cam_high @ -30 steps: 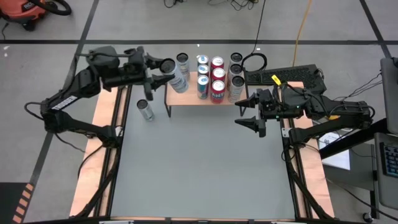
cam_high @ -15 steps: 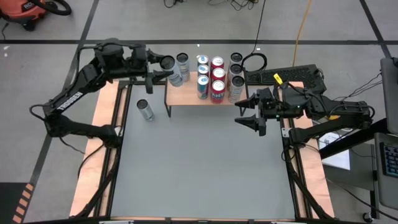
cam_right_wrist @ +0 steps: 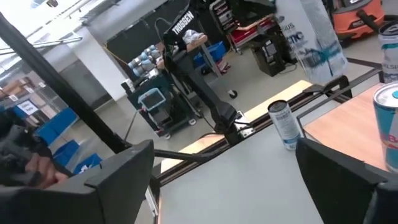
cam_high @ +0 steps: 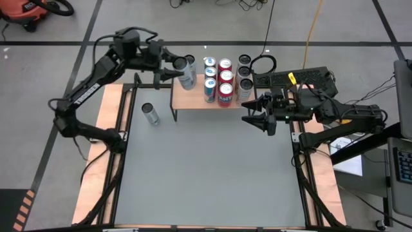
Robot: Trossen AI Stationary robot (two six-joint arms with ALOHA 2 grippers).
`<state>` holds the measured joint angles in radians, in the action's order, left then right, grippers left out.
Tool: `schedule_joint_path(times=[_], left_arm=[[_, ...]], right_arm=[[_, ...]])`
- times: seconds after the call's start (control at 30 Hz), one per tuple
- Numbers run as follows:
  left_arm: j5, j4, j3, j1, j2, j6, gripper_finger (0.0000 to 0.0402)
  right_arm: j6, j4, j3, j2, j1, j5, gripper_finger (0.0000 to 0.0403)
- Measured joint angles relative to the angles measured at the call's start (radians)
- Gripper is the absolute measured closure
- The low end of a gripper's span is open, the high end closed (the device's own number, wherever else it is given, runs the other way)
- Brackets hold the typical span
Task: Place canned beverage on shelf
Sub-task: Put the bottom white soda can on the shelf aligned with the other white soda can
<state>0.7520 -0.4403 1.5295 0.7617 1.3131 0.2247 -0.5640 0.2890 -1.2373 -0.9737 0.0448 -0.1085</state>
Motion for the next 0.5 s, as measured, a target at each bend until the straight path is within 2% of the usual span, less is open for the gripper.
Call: schedule_joint_path(times=[0.27, 0.5], left_arm=[[-0.011, -0.017, 0.000, -0.003, 0.053, -0.007, 0.0140], [-0.138, -0.014, 0.000, -0.003, 0.054, -0.006, 0.0116]], right_arm=[[-0.004, -0.001, 0.000, -0.002, 0.000, -0.013, 0.0048], [0.021, -0.001, 0.000, -0.002, 0.000, -0.056, 0.0048]])
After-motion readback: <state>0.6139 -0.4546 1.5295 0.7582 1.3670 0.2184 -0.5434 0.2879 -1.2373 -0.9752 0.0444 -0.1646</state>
